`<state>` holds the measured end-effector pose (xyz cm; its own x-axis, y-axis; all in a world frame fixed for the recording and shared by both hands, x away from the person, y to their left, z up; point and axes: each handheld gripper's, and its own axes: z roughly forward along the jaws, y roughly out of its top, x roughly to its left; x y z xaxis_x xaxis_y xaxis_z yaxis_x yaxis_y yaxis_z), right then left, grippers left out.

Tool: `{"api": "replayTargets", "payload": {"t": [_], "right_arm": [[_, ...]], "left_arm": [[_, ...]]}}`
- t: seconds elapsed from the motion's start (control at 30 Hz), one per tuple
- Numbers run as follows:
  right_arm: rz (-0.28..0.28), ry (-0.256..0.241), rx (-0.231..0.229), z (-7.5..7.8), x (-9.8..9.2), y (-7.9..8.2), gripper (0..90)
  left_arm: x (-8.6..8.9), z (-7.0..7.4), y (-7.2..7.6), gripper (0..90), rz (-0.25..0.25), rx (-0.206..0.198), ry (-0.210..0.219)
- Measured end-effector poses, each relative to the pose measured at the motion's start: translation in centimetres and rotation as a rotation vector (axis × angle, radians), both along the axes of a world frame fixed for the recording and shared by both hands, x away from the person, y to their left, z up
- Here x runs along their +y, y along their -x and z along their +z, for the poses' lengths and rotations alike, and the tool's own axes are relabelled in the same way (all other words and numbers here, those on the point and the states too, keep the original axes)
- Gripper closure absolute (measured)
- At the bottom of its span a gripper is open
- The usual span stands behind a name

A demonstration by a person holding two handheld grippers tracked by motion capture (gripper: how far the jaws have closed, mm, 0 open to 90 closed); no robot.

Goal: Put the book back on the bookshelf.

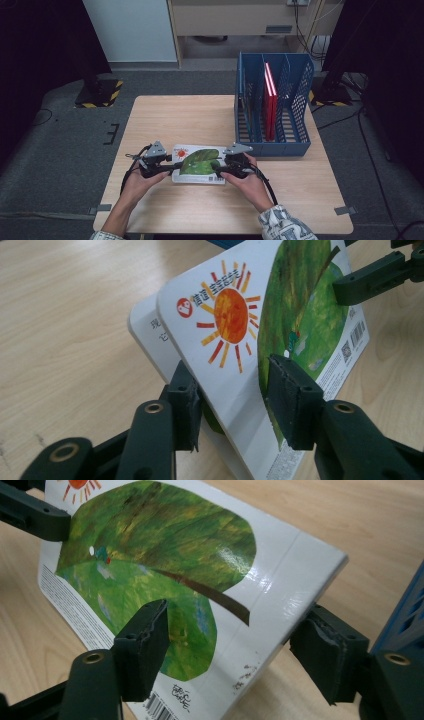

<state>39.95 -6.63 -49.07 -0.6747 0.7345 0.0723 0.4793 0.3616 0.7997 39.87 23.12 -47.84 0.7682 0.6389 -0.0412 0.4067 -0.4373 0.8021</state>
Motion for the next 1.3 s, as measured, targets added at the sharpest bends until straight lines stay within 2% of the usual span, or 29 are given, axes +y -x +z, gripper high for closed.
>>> {"api": "replayTargets", "payload": {"t": [0.07, 0.1, 0.2, 0.33, 0.47, 0.7, 0.73, 0.9, 1.07, 1.2, 1.3], "right_arm": [[-0.004, 0.005, -0.017, 0.4, 0.1, -0.4, 34.9], [0.000, 0.008, -0.027, 0.6, 0.2, -0.6, 36.2], [0.005, 0.007, -0.046, 1.2, 0.6, -0.9, 36.8], [0.012, 0.017, -0.064, 1.3, 0.7, -0.8, 37.9], [0.051, 0.005, -0.060, 1.7, 0.4, 0.4, 38.1], [0.119, 0.012, -0.065, 1.7, 0.5, 2.3, 32.8], [0.131, 0.015, -0.067, 1.7, 0.6, 2.5, 32.1], [0.191, -0.010, -0.040, 1.5, 0.6, 2.5, 26.5], [0.203, 0.000, -0.024, 1.2, 0.9, 2.4, 34.4], [0.205, 0.045, -0.044, 0.9, 1.6, 2.8, 34.0], [0.201, 0.039, -0.044, 0.9, 1.3, 2.8, 39.1]], "left_arm": [[0.0, 0.1, -0.2, 59.9, 0.004, -0.008, -0.004], [0.2, 0.2, -0.7, 61.1, 0.015, -0.028, -0.011], [0.2, 0.2, -0.9, 62.1, 0.025, -0.058, -0.017], [0.3, 0.0, -0.4, 61.0, 0.038, -0.066, 0.001], [0.4, -0.4, 0.8, 58.6, 0.064, -0.034, 0.039], [0.4, -0.8, 2.3, 51.0, 0.097, -0.015, 0.038], [0.6, -0.9, 2.4, 50.7, 0.112, -0.007, 0.052], [1.6, -1.2, 2.0, 49.3, 0.150, 0.017, 0.095], [2.2, -1.4, 1.8, 48.2, 0.168, 0.032, 0.109], [1.9, -1.6, 1.5, 46.7, 0.173, 0.036, 0.095], [1.7, -1.7, 1.4, 46.1, 0.172, 0.033, 0.085]]}}
